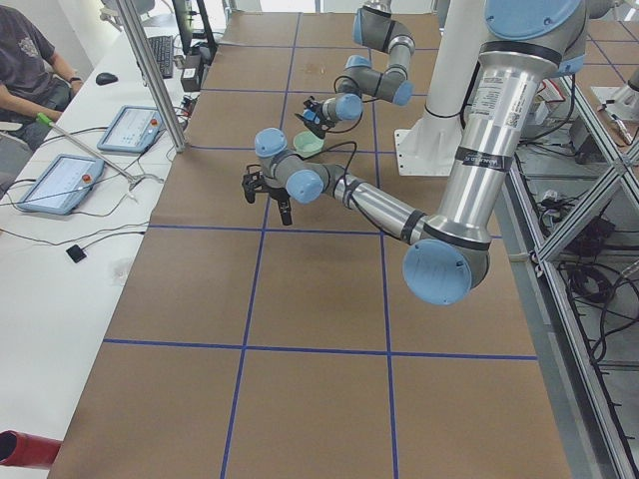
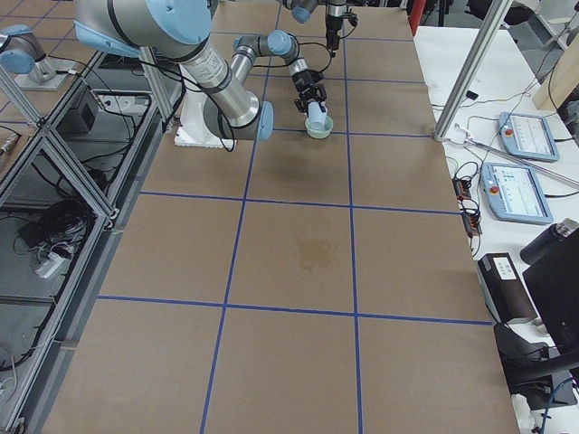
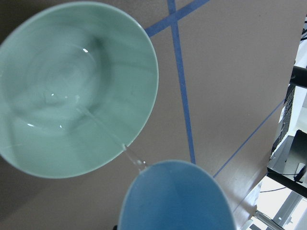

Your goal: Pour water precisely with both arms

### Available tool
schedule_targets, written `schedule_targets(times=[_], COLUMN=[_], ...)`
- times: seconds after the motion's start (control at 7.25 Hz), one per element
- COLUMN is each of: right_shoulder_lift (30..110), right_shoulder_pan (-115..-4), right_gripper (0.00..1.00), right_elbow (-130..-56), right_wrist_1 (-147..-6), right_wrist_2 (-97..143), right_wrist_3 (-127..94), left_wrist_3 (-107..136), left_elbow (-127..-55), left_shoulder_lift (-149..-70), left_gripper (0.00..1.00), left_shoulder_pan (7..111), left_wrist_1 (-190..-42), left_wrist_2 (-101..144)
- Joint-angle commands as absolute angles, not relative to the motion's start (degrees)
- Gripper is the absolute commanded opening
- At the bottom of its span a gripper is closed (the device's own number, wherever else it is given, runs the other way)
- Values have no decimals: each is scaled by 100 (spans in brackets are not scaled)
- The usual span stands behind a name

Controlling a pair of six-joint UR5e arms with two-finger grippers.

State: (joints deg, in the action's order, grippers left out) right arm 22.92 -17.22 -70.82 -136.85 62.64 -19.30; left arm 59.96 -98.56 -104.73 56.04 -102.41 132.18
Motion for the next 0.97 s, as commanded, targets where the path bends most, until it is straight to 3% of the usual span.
schedule_targets(times=[0.0, 0.83], right_shoulder_lift=[2206, 2180], right_shoulder_pan=[-1696, -1679], right_gripper=[0, 0], right_elbow=[-6856, -6864], right_wrist_1=[-13859, -14766], right_wrist_2=[6065, 5582], right_wrist_3=[-1907, -1916], left_wrist_3=[5994, 5994], left_elbow=[-9853, -9695], left_shoulder_lift=[-10468, -10468], left_gripper=[99, 99], left_shoulder_pan=[5616, 5625], left_wrist_1=[-10239, -10310], left_wrist_2=[13236, 13236])
